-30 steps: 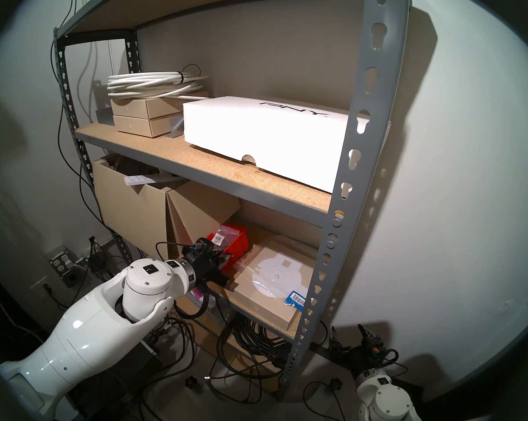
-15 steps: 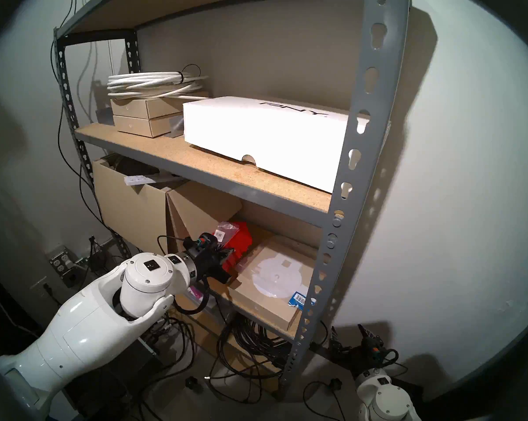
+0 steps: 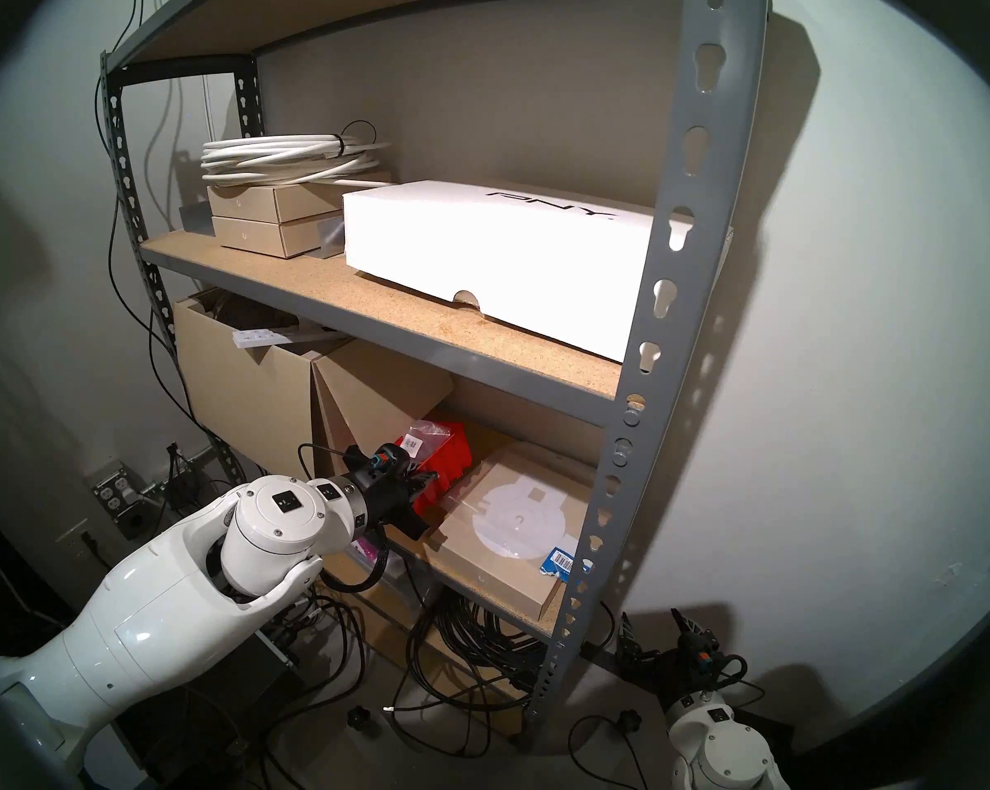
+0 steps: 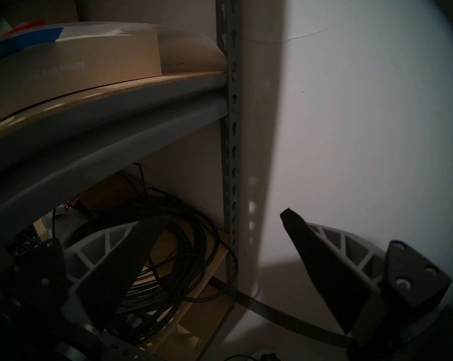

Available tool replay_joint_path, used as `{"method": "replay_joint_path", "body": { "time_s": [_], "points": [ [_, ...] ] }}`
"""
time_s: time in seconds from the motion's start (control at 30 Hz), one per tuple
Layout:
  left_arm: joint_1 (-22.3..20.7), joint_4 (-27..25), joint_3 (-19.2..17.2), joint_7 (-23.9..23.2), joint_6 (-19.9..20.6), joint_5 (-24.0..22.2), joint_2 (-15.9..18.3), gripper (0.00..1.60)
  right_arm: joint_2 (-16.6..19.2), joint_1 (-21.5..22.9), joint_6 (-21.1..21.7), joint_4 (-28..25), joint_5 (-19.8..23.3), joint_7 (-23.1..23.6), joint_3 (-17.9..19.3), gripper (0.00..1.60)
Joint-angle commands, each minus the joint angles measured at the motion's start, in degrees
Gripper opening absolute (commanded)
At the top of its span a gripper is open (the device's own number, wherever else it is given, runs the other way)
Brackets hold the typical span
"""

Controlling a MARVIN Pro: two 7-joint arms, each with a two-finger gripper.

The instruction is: Organize the rack shelf by putting things into a case

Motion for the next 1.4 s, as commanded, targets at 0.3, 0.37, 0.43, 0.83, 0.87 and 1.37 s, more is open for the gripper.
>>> {"method": "replay_joint_path", "body": {
  "time_s": [0.3,0.37,0.43,0.83,0.87,1.37],
  "points": [
    [1.17,-0.87,-1.2,0.87,-0.76,-0.68,0.31,0.0,-0.03,0.01,-0.04,-1.06,0.01,-0.01,-0.01,1.6],
    [1.85,-0.17,-1.5,0.96,-1.38,-1.55,-0.07,0.0,-0.03,0.01,-0.04,-1.06,0.01,-0.01,-0.01,1.6],
    [1.68,0.16,-1.08,0.96,-1.42,-1.25,-0.14,0.0,-0.03,0.01,-0.04,-1.06,0.01,-0.01,-0.01,1.6],
    [-0.07,3.83,0.52,1.34,-2.83,-1.01,-2.84,0.0,-0.02,0.03,-0.07,-1.02,0.02,-0.01,-0.01,1.6],
    [-0.17,4.08,0.58,1.65,-3.01,-0.98,-3.19,0.0,-0.02,0.03,-0.08,-1.01,0.02,-0.01,-0.01,1.6],
    [0.0,2.88,-0.32,1.74,-2.87,-2.15,-3.67,1.32,-0.02,0.02,-0.07,-1.03,0.02,-0.01,-0.01,1.6]
  ]
}}
